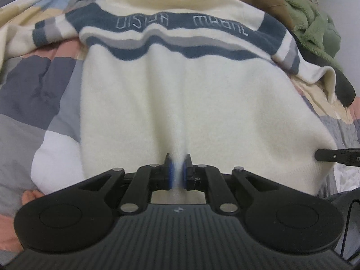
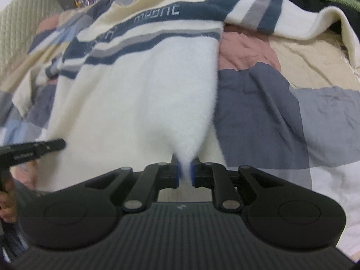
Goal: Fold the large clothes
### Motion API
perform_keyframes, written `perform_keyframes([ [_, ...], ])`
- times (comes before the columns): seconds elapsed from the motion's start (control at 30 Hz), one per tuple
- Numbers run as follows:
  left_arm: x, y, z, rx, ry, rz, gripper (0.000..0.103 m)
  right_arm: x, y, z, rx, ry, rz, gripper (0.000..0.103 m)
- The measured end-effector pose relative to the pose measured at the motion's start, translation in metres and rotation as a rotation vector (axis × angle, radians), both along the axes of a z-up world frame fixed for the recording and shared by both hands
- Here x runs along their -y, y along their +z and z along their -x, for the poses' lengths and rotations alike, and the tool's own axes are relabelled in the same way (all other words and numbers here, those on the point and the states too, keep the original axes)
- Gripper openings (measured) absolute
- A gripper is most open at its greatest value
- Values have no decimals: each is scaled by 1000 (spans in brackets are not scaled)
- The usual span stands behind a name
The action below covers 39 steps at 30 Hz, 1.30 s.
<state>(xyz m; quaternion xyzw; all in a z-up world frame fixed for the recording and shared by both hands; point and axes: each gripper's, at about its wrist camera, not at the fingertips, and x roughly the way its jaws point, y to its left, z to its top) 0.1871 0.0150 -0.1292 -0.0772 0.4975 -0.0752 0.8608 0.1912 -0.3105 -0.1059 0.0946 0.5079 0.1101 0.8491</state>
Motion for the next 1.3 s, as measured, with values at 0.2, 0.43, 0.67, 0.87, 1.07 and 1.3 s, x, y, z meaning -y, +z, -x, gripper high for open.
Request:
perform_keyframes([
  [0.2, 2, 28, 0, 61, 16, 15, 51, 11, 10, 6, 62, -41, -74, 49],
  [0.43, 23, 77, -18, 202, 21, 67, 53, 36, 23, -4, 148, -141, -170, 57],
  [0.67, 61, 89, -66, 307, 27, 117, 53, 90, 47, -37, 313, -294, -227, 62],
  [0.87, 91, 43, -103, 311, -49, 46, 53, 145, 34, -74, 388, -471, -301, 82],
  [1.07, 85, -14, -128, 242, -13, 49, 53, 200, -22, -130, 332, -665, -436, 84],
  [1.3, 81, -37, -140, 216, 32, -4, 53, 256, -67, -175, 362, -872, -493, 84],
])
